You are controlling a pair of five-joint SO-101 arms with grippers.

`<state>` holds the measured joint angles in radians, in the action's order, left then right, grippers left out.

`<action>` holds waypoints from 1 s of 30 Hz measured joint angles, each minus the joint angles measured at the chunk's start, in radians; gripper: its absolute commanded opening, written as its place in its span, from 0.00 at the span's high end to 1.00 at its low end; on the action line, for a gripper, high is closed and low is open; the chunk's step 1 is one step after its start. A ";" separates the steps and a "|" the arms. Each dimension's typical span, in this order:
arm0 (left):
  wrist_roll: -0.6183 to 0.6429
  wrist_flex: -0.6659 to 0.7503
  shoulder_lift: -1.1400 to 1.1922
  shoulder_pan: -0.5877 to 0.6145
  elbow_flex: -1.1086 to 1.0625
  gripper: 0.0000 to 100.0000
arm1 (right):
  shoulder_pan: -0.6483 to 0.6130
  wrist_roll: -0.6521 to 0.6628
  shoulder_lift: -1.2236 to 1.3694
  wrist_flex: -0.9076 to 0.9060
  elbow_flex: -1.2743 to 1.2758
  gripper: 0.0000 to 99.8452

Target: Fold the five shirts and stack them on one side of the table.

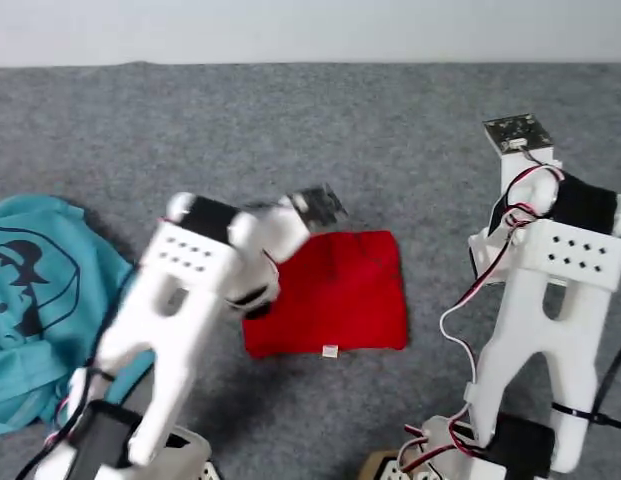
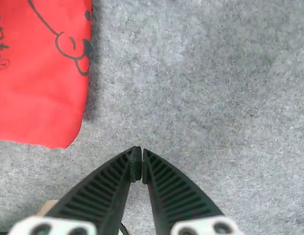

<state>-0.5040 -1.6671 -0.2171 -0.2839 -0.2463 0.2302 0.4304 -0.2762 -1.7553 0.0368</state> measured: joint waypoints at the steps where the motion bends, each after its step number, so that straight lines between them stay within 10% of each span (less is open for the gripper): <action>1: 0.026 0.020 -0.005 0.020 0.018 0.87 | 0.000 0.000 0.000 0.000 0.000 0.99; 11: 0.315 0.233 0.199 0.152 0.061 0.84 | 0.000 0.000 0.000 0.000 0.000 0.99; 30: 0.368 0.270 0.726 0.155 0.462 0.84 | 0.000 0.000 0.000 0.000 0.112 0.99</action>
<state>-0.1358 -1.3970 0.5086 -0.1289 0.2156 0.2302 0.4304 -0.2762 -1.7553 0.1488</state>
